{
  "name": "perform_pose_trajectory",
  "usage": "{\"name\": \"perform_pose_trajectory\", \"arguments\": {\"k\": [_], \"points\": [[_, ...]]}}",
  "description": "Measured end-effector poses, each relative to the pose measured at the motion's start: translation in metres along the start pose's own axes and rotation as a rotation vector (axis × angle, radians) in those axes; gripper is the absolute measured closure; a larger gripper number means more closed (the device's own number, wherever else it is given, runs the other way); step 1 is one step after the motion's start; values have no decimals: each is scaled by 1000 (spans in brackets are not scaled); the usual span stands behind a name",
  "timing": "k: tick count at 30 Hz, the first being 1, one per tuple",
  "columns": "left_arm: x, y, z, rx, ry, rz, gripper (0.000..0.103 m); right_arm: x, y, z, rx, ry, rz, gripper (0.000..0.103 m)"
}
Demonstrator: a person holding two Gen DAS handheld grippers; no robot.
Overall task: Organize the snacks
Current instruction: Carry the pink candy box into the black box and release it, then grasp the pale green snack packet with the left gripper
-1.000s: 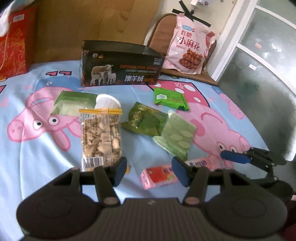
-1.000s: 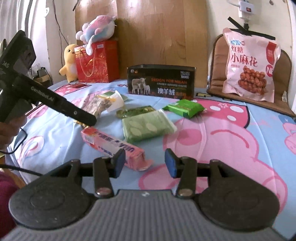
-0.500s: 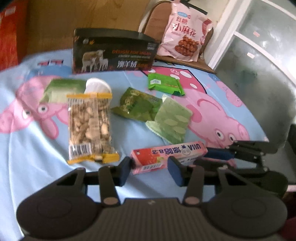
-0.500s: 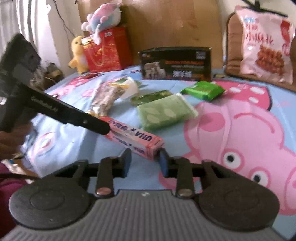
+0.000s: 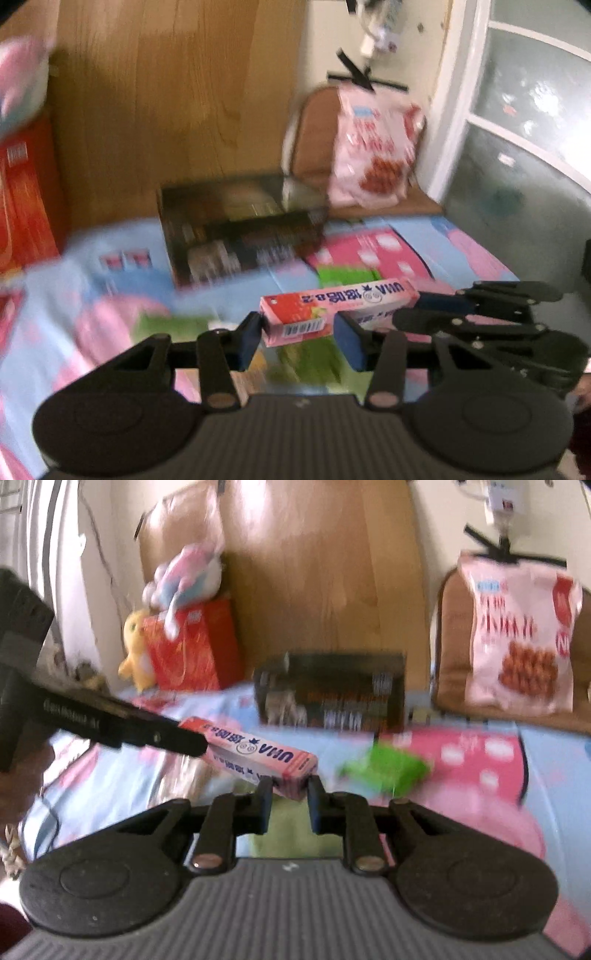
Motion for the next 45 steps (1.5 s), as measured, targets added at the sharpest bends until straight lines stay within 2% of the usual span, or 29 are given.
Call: {"name": "perform_pose_trajectory", "arguments": {"k": [4,9,12,16,18,21,24,26,29,32,35,40,41,42,43,45], "points": [[-25,-40,25,47,-41,-27,59,12,-35,40,49,40,-66,78],[-60,-77,72,63,-96,-73,59,31,-58,101,40,77,-66,77],[-75,-79,98,32,-128,-99,59,43,-59,133,0,98,-33,77],[-88,-70,122,-9,-176,-102,52,49,-51,156,-32,119,-19,73],[-89,-67,120,-8,-181,-97,52,49,-51,159,-27,125,-18,66],[-100,-66,94,52,-163,-116,47,49,-56,144,11,127,7,66],[-124,-50,59,82,-184,-167,46,42,-52,120,12,62,65,64],[-144,-27,44,59,-187,-237,46,30,-36,113,-55,-22,122,64],[-164,6,33,0,-167,-341,46,6,-2,116,-217,-153,244,64],[-171,34,36,-57,-156,-411,46,-17,22,128,-341,-197,278,64],[-166,59,51,-126,-103,-476,49,-33,34,145,-399,-185,262,64],[-161,69,40,-110,-115,-467,59,-54,33,164,-466,-256,347,62],[-163,70,37,-107,-114,-478,60,-60,31,165,-456,-249,323,62],[-164,71,32,-102,-105,-492,67,-67,28,165,-444,-255,289,62],[-165,72,26,-94,-104,-501,69,-76,24,164,-425,-285,266,65],[-168,72,10,-69,-115,-499,69,-92,16,160,-391,-313,215,65]]}}
Point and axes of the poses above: each gripper's, at about its wrist camera, not at the fingertips, and z roughly the way its jaws point, x to its right, y to its underside, the point moved 10 cm from there along z, roughly the way its jaws point, and after that the axes turned 6 degrees about x, right-handed, at the moved point
